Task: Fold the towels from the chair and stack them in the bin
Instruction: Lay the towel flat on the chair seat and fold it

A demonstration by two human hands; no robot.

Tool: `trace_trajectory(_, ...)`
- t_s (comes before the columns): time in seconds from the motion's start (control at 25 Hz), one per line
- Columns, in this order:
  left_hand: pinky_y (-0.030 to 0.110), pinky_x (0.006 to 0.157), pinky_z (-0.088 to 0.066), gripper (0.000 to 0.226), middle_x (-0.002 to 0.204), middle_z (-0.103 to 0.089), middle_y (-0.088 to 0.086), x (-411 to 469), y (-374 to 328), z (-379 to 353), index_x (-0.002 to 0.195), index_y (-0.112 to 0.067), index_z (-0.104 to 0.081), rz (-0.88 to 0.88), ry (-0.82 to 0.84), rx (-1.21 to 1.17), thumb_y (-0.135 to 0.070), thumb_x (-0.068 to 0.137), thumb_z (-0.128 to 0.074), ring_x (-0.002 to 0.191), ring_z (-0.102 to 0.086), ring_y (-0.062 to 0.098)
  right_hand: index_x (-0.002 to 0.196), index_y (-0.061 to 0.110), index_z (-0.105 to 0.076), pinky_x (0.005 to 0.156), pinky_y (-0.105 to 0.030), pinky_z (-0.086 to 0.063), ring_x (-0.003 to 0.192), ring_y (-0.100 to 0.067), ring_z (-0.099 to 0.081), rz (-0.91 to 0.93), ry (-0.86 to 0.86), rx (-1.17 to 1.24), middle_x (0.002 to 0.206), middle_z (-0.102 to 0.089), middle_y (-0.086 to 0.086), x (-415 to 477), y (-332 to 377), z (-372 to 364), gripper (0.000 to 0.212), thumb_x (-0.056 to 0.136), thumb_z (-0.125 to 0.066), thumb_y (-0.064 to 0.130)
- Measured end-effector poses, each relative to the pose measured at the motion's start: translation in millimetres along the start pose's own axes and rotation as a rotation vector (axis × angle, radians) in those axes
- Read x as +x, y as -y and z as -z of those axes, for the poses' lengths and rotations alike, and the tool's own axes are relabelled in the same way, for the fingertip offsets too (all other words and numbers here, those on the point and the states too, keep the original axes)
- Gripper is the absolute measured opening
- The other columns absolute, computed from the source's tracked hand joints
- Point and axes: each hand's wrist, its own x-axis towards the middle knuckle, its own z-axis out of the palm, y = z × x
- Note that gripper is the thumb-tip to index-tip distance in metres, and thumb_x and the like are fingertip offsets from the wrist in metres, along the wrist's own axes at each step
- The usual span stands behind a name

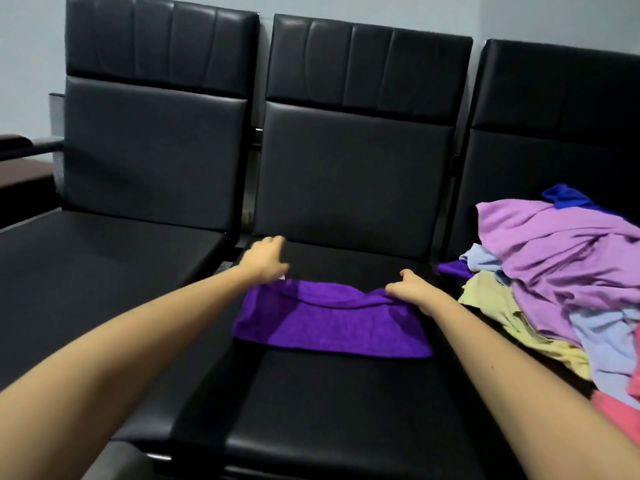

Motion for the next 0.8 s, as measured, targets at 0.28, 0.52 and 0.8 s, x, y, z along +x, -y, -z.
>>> trace_trajectory(0.28, 0.048, 0.115, -0.009, 0.050, 0.159, -0.011, -0.006, -15, -60, -74, 0.149, -0.035, -0.017, -0.286, 0.367, 0.126, -0.046, 0.101, -0.024, 0.146, -0.009, 0.019, 0.129, 0.013, -0.048, 0.105, -0.039, -0.035, 0.122, -0.032, -0.047, 0.005, -0.241, 0.014, 0.131, -0.051, -0.012, -6, -30, -30, 0.040, 0.089, -0.049, 0.017)
trace_trajectory(0.52, 0.047, 0.107, -0.030, 0.052, 0.147, -0.033, 0.012, -34, -110, -61, 0.141, -0.016, -0.034, 0.258, 0.303, 0.001, -0.032, 0.093, -0.045, 0.136, -0.030, 0.036, 0.111, 0.010, -0.052, 0.101, -0.037, -0.031, 0.121, -0.031, -0.045, 0.069, -0.481, 0.042, 0.124, -0.051, -0.013, -34, -24, -50, 0.024, 0.089, -0.050, 0.019)
trace_trajectory(0.8, 0.031, 0.059, -0.050, 0.016, 0.088, -0.061, 0.019, -39, -63, -40, 0.077, -0.002, -0.054, 0.288, 0.144, -0.410, -0.008, 0.086, -0.043, 0.073, -0.063, 0.032, 0.124, 0.005, -0.050, 0.099, -0.036, -0.040, 0.123, -0.031, -0.049, 0.015, -0.237, -0.069, 0.131, -0.052, -0.014, -31, -31, -72, 0.048, 0.087, -0.060, 0.035)
